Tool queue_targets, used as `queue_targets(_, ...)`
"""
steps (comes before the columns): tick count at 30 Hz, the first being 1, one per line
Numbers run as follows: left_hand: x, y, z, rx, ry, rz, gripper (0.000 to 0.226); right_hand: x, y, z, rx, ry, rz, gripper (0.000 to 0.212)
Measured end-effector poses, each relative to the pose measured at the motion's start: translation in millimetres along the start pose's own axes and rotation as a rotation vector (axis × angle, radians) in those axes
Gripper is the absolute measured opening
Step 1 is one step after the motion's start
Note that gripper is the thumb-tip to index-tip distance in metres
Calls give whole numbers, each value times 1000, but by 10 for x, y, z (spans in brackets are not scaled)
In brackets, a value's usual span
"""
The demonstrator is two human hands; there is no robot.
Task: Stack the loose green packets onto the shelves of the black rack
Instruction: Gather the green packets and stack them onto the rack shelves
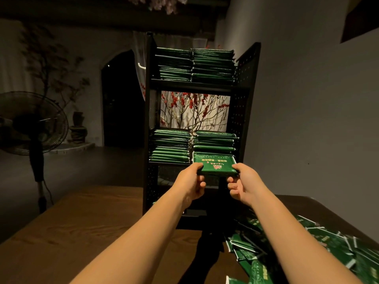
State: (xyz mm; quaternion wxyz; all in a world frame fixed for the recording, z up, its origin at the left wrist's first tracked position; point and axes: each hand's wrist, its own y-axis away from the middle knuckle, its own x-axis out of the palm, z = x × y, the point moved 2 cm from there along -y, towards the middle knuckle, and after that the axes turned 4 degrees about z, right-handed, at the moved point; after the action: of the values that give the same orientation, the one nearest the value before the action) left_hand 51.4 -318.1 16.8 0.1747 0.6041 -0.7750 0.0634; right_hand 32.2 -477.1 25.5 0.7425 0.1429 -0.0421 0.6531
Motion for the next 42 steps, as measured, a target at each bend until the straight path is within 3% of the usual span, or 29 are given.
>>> queue_targets(16,24,-112,-71,-15,82,20,15,56,-94,37,-3,-69,10,18)
queue_targets(21,26,-157,-57,-22,164,-17,32,47,-193,16,8,-101,-7,19)
queue_targets(29,69,-175,-18,-10,209,-34,19,24,-319,-19,-9,-194,-39,41)
queue_targets(35,95,-154,-12,11,271,-69,17,75,-296,-83,-11,-302,3,21)
queue_targets(42,117,-151,11,-6,366,-62,14,135,-352,-72,-23,-297,-55,22)
